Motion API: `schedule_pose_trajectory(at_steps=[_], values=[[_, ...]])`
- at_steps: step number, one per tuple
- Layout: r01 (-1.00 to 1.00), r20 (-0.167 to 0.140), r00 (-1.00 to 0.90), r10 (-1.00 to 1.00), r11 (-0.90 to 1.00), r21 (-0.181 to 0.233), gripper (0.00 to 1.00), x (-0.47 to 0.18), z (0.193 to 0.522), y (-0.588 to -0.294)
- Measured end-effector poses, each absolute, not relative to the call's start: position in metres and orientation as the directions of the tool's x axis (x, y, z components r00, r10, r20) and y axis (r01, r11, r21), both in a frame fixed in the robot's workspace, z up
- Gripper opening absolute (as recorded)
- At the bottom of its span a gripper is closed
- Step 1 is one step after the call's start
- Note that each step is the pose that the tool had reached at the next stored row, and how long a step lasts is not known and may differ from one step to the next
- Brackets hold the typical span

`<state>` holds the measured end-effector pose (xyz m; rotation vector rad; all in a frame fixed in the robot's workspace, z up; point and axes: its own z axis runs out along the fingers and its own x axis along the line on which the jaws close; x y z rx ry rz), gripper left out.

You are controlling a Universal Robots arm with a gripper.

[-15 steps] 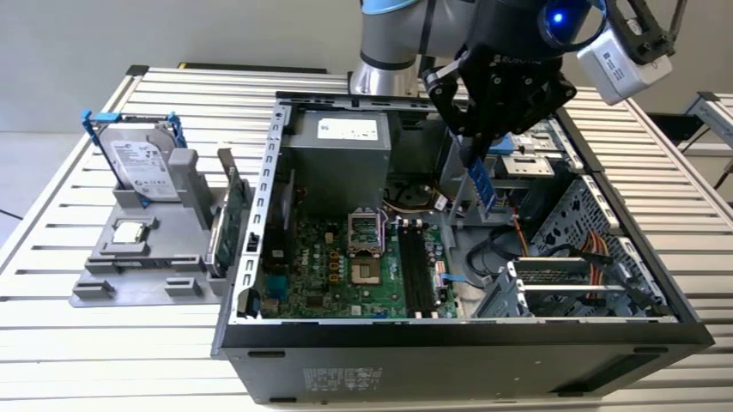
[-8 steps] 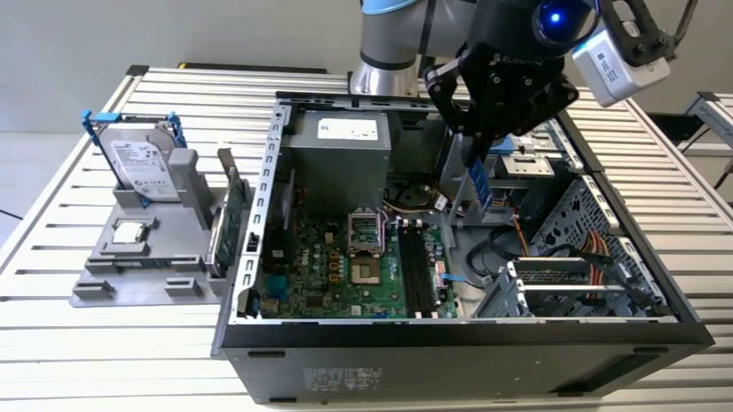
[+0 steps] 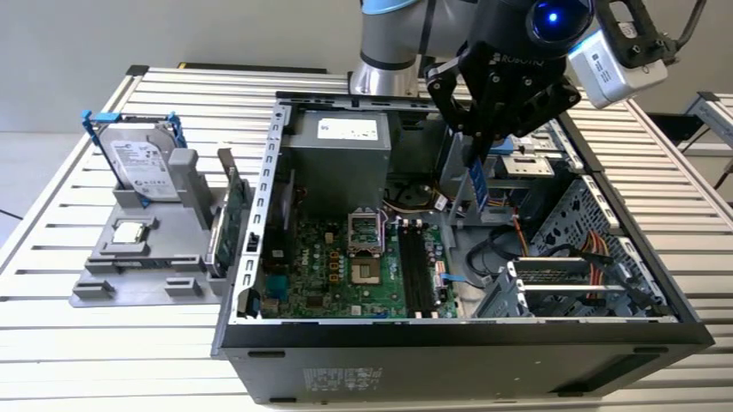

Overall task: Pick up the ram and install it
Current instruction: 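Insert the ram into the slot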

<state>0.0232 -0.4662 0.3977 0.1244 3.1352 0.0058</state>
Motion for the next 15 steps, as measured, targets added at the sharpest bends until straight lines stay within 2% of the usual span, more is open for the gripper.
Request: schedule_pose_trajectory(at_steps=[15], values=[[0.080,-0.007,-0.997,0.080,0.997,0.004,0.00,0.0232,0.3915,-0.4661]])
